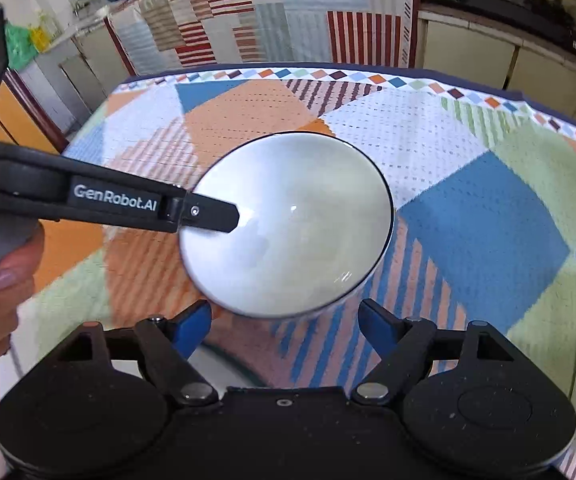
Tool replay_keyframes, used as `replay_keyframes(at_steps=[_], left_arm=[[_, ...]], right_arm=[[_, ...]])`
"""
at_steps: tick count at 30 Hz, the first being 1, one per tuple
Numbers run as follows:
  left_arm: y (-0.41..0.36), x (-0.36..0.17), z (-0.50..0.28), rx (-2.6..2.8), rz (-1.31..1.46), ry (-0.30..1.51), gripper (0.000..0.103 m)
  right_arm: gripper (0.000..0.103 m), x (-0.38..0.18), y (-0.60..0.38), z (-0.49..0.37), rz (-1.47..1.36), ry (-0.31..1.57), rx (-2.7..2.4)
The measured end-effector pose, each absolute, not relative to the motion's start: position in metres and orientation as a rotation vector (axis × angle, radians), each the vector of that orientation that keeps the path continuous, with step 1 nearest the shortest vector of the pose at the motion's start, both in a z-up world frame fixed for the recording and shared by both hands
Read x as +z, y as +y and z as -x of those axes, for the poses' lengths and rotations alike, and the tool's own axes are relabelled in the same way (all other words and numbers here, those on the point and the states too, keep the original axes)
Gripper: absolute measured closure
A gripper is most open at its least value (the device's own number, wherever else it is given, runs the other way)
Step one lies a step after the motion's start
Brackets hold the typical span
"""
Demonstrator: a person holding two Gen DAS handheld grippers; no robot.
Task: Organize plates and bowls
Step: 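Carry the bowl beside the plate stack, lower it and open both grippers, then move both grippers to the second white bowl near the water bottles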
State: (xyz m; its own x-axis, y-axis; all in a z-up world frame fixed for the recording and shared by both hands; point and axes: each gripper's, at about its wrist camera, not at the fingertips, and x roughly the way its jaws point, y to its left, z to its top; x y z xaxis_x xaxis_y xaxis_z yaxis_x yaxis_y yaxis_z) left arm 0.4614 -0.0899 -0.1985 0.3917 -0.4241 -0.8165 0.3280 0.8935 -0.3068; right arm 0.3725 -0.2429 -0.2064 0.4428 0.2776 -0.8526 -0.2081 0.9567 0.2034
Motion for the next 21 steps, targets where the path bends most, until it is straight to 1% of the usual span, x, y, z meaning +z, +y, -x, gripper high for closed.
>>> replay_keyframes(at_steps=[2,4,8,10,12,15,17,21], left_arm=[[-0.086,-0.191,-0.456,-0.462,0.094,1.038,0.060],[-0.083,-0.185,-0.451,-0.464,0.092,1.036,0.060],[-0.078,-0.172,-0.438,-0.478,0.089,1.045,0.056],[-0.078,-0.164,-0.428,-0.492,0.055,1.039,0.054],[-0.079,-0.156,-0.418,-0.506,0.016,1.026,0.049],[-0.079,-0.144,-0.405,-0.515,-0.037,1.025,0.046],[-0.080,-0.134,-0.397,-0.521,-0.080,1.023,0.041],[-0.081,-0.112,-0.378,-0.546,-0.157,1.020,0.037]], right_arm=[[0.019,-0.196,-0.245,-0.363,-0.078,1.046,0.309],[0.019,-0.185,-0.243,-0.353,-0.050,1.020,0.315],[0.019,-0.162,-0.242,-0.335,-0.026,0.975,0.315],[0.019,-0.149,-0.243,-0.325,-0.026,0.948,0.317],[0.019,-0.136,-0.243,-0.314,-0.015,0.922,0.314],[0.019,-0.115,-0.243,-0.297,0.000,0.886,0.304],[0.019,-0.102,-0.244,-0.286,0.014,0.869,0.297],[0.019,-0.078,-0.247,-0.260,0.034,0.847,0.278]])
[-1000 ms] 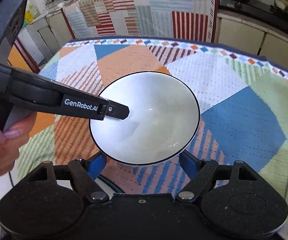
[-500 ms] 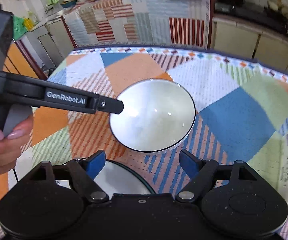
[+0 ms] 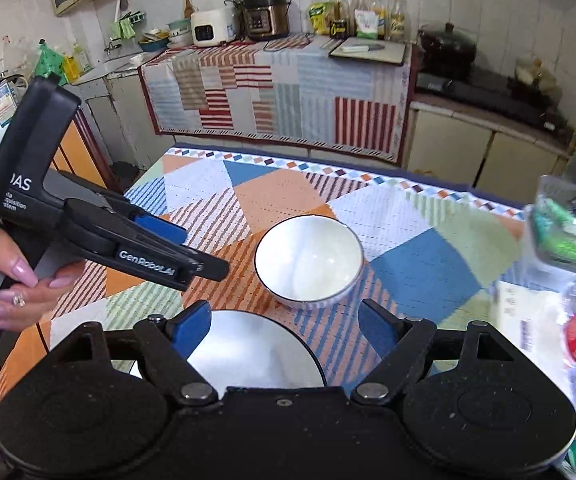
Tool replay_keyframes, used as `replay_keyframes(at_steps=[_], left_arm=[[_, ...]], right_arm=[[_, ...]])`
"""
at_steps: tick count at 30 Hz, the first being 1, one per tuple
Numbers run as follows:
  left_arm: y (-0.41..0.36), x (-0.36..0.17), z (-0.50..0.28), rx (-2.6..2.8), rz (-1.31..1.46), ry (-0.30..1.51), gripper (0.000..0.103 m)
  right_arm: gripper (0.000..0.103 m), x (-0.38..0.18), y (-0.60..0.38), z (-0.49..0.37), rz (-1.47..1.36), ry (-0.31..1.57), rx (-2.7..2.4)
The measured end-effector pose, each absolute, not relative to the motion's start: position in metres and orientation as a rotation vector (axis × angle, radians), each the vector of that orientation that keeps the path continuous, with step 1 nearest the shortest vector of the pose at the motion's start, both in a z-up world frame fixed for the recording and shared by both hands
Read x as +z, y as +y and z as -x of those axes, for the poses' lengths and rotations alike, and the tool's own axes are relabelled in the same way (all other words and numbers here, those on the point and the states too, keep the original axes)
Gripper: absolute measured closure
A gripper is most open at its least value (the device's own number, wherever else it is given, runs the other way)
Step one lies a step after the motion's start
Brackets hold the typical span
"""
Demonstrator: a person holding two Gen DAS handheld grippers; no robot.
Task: Organize plates and bowls
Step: 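Move both grippers to the second white bowl near the water bottles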
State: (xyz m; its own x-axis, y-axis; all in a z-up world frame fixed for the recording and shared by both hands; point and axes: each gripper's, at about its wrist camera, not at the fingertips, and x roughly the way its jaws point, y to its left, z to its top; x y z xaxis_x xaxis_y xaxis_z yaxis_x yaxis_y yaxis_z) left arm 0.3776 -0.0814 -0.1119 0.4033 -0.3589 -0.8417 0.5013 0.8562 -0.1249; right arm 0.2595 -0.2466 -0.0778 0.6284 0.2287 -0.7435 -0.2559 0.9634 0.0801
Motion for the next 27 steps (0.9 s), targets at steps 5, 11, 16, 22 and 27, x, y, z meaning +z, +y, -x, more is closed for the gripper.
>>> replay_keyframes(at_steps=[5,11,16,22,27], left_arm=[[-0.082,-0.086,-0.350,-0.610,-0.231,0.994,0.030],[-0.088,-0.064,-0.317,-0.672,-0.313,0.962,0.026],[-0.100,-0.063,-0.297,-0.726,-0.323,0.981,0.025],[-0.120,-0.079,-0.282,-0.766,-0.338,1.024,0.023],[-0.141,-0.096,-0.279,-0.799,-0.364,1.036,0.023]], right_arm=[[0.019,-0.055,-0.254,-0.220,0.101,0.852,0.190],[0.019,-0.040,-0.272,-0.170,0.120,0.828,0.119],[0.018,-0.055,-0.295,-0.135,-0.013,0.806,0.037],[0.019,-0.084,-0.315,-0.115,-0.050,0.847,-0.020],[0.019,-0.111,-0.326,-0.105,-0.054,0.900,-0.057]])
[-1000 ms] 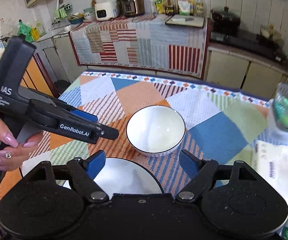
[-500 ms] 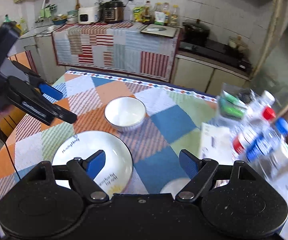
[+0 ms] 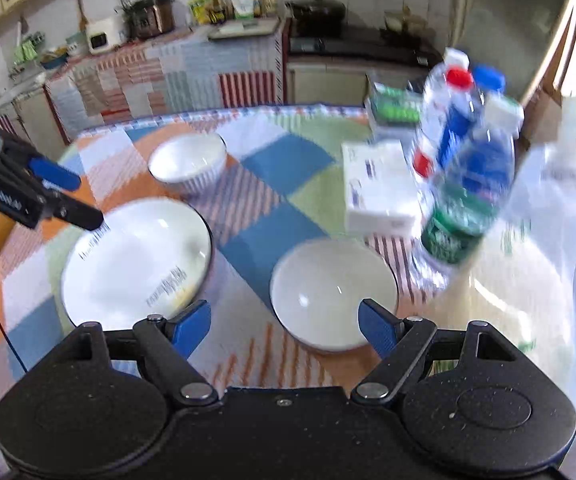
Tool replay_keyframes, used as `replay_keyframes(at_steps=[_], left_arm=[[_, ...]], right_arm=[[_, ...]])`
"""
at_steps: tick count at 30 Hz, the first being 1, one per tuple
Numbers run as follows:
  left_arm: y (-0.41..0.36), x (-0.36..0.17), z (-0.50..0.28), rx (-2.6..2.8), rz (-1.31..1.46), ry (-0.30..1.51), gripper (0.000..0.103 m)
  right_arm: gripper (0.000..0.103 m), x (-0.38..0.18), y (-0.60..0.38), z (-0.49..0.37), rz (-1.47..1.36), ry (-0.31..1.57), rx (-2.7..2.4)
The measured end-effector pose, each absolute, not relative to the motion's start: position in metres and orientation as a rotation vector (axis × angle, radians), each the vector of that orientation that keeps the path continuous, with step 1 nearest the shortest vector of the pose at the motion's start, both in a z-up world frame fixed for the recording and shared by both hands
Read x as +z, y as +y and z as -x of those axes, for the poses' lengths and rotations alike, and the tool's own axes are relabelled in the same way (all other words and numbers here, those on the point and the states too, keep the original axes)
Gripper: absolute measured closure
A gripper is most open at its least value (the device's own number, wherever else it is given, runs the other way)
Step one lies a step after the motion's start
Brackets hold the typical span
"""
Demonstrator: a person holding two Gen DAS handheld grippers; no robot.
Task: Organize plates and bowls
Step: 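Move both grippers to the second white bowl near the water bottles, then close both grippers on the second bowl's rim and lift it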
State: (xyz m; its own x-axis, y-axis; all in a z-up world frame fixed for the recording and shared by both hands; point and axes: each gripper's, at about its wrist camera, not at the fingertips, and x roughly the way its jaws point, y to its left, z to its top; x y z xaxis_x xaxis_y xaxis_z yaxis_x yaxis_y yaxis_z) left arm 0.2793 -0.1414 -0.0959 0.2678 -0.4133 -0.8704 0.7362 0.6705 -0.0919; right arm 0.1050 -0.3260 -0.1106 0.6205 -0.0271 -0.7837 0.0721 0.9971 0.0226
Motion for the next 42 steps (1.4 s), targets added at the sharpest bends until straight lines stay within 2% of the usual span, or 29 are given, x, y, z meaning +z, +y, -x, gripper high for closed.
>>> replay_keyframes(at_steps=[16,26,31,32,34,36,38,42], left_arm=[[-0.234,-0.149,-0.283,-0.931,-0.264,1.072,0.023],[-0.281,-0.183,-0.288,-0.935,-0.280,1.089,0.029],[-0.299,-0.195,-0.287,-0.938,-0.318,1.084,0.040],[-0.302,-0.197,-0.287,-0.933,-0.325,1.082,0.045],[-0.306,-0.203,-0.287,-0.924,-0.322,1.075,0.056],[-0.309,-0.210,-0.291,-0.908,-0.291,1.097,0.084],[-0.310,-0.216,-0.293,-0.901,-0.267,1.112,0.091],[-0.304,-0.218,-0.295,-0.897,-0.228,1.126,0.093]], right_arm=[[0.019,-0.204,-0.334,-0.125,-0.027,1.044,-0.166],[0.020,-0.233,-0.351,-0.144,-0.098,1.003,-0.193],[0.019,-0.237,-0.350,-0.146,-0.102,0.965,-0.212],[0.019,-0.238,-0.349,-0.146,-0.096,0.957,-0.214],[0.018,-0.239,-0.350,-0.148,-0.099,0.942,-0.215],[0.017,-0.240,-0.351,-0.151,-0.105,0.936,-0.213],[0.016,-0.242,-0.350,-0.152,-0.094,0.929,-0.215],[0.016,-0.244,-0.350,-0.152,-0.088,0.913,-0.215]])
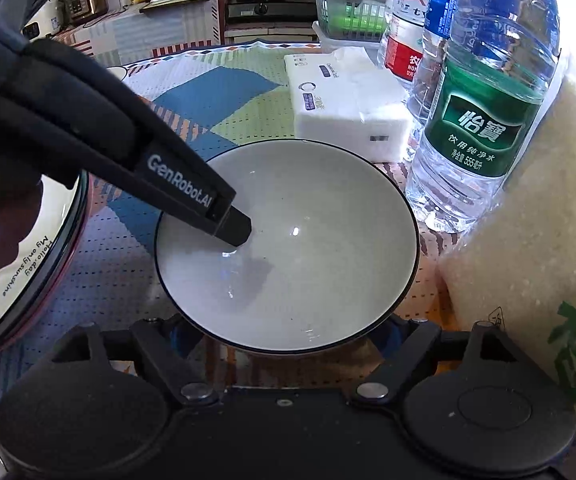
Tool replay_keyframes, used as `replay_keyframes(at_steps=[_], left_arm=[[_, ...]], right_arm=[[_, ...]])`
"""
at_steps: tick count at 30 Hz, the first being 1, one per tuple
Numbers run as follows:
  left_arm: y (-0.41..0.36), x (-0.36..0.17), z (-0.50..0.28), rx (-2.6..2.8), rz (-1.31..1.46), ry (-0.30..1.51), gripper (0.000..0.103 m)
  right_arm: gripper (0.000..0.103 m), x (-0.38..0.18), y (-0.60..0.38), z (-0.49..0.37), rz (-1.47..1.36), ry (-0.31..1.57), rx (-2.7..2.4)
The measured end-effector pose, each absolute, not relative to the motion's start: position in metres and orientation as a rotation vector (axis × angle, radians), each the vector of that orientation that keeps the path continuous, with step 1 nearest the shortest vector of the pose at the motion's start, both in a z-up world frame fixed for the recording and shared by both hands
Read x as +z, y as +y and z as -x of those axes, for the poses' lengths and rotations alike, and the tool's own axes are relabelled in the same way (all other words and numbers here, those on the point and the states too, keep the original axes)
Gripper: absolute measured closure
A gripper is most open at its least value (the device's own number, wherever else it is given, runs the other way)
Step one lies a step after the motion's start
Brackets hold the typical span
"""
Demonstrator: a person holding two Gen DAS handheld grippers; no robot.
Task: Organize plates and bowls
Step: 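Close both grippers on the second bowl's rim and lift it, then carry the second bowl over the first bowl and lower it in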
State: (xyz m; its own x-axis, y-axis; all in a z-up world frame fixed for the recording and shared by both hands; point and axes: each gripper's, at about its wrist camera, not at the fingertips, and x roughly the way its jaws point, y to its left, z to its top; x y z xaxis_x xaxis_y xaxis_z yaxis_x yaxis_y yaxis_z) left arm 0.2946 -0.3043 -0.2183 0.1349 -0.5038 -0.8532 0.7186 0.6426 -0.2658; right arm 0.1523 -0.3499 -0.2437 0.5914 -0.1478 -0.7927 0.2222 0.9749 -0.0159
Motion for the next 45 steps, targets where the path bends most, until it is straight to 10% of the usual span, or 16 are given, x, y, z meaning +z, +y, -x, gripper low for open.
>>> replay_keyframes(at_steps=[45], left_arm=[[-0.127,-0.075,-0.361,-0.592,-0.136,1.000,0.090]], right_arm=[[0.017,-0.106,-0.229,-0.237,0.146,0.740,0.211]])
